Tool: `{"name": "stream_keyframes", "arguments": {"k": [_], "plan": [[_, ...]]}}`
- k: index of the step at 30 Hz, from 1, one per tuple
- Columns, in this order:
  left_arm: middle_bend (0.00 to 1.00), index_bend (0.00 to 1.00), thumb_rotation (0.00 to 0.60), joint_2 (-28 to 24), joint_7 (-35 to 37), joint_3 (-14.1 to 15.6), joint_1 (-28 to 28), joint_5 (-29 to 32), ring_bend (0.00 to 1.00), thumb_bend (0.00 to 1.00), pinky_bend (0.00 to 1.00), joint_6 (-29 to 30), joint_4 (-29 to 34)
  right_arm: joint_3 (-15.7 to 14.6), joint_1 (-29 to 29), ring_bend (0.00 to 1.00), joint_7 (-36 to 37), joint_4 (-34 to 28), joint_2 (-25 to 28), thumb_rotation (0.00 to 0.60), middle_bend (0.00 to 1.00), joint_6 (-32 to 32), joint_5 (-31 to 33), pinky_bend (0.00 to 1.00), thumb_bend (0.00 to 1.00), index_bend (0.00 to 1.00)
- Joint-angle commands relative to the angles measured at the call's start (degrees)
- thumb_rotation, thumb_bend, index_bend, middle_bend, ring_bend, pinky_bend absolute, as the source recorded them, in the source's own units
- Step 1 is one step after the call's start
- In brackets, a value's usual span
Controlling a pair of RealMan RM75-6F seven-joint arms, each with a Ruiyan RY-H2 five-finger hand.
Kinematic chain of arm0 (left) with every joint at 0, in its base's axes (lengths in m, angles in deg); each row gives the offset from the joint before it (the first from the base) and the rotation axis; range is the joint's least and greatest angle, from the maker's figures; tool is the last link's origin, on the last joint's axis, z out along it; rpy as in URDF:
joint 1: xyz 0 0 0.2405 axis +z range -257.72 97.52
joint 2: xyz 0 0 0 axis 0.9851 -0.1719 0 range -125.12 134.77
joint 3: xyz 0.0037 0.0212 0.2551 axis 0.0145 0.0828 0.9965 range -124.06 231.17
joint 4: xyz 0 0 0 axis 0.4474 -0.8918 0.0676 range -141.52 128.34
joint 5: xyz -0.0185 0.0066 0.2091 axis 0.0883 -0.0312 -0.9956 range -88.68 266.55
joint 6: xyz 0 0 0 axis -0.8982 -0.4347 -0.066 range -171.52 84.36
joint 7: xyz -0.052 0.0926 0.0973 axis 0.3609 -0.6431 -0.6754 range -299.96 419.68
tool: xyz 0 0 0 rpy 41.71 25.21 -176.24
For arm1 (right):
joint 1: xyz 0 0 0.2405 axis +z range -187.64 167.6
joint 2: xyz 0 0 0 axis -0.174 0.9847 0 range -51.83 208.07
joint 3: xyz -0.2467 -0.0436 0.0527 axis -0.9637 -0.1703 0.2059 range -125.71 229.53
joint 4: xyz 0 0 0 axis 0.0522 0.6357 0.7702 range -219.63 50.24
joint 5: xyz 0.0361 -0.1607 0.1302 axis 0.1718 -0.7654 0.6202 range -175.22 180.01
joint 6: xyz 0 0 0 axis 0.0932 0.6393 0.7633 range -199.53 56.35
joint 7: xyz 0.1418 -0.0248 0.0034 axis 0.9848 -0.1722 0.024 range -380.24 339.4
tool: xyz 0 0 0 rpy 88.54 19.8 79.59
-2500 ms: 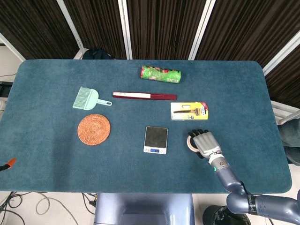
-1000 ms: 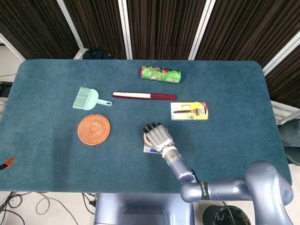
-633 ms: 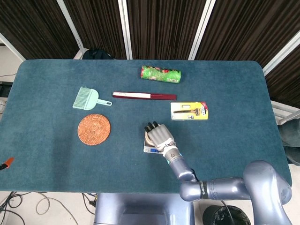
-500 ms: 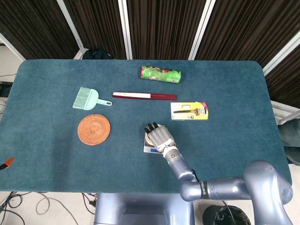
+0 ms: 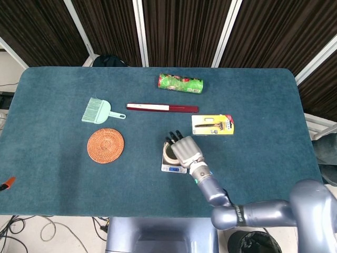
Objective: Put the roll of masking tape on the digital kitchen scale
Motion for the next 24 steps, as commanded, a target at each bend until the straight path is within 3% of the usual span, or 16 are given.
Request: {"name": "stream_keyframes", "arguments": {"k": [1, 4, 7, 14, 19, 24], "plan": [[0.0, 0.0, 0.6, 0.12, -0.33, 0.0, 0.06, -0.14, 0.0, 0.0, 0.0, 0.3, 0.05, -2.43, -5.78, 0.04, 4.15, -9.09, 8.89, 0.6, 0.06, 6.37, -7.27, 0.07, 0.42, 0.07], [0.0, 0.0, 0.6, 0.29, -0.56, 0.06, 0.14, -0.43, 0.0, 0.0, 0.0, 0.63, 0.19, -5.65, -10.68, 0.04, 7.89, -13.26, 14.01, 0.6, 0.06, 10.53, -13.45, 0.05, 0.42, 0.07], [0.0, 0.0, 0.6, 0.62, -1.14, 0.15, 0.19, -0.72, 0.0, 0.0, 0.0, 0.96, 0.28, -11.62, -18.63, 0.04, 14.54, -15.97, 19.76, 0.6, 0.06, 16.88, -24.52, 0.04, 0.42, 0.07], [0.0, 0.0, 0.6, 1.39, -2.81, 0.51, 0.0, -1.13, 0.0, 0.0, 0.0, 0.8, 0.49, -23.24, -36.04, 0.04, 28.19, -10.5, 23.34, 0.6, 0.06, 32.96, -44.93, 0.04, 0.42, 0.07], [0.0, 0.0, 0.6, 1.59, -3.07, 0.55, -0.01, -1.26, 0.0, 0.0, 0.0, 0.88, 0.47, -26.57, -44.89, 0.04, 31.39, -1.85, 20.33, 0.6, 0.06, 40.28, -51.01, 0.04, 0.42, 0.07], [0.0, 0.0, 0.6, 1.47, -2.87, 0.46, 0.01, -0.81, 0.0, 0.0, 0.0, 0.64, 0.32, -26.67, -48.89, 0.04, 32.19, 3.57, 18.3, 0.6, 0.06, 41.39, -51.75, 0.02, 0.42, 0.07]]}}
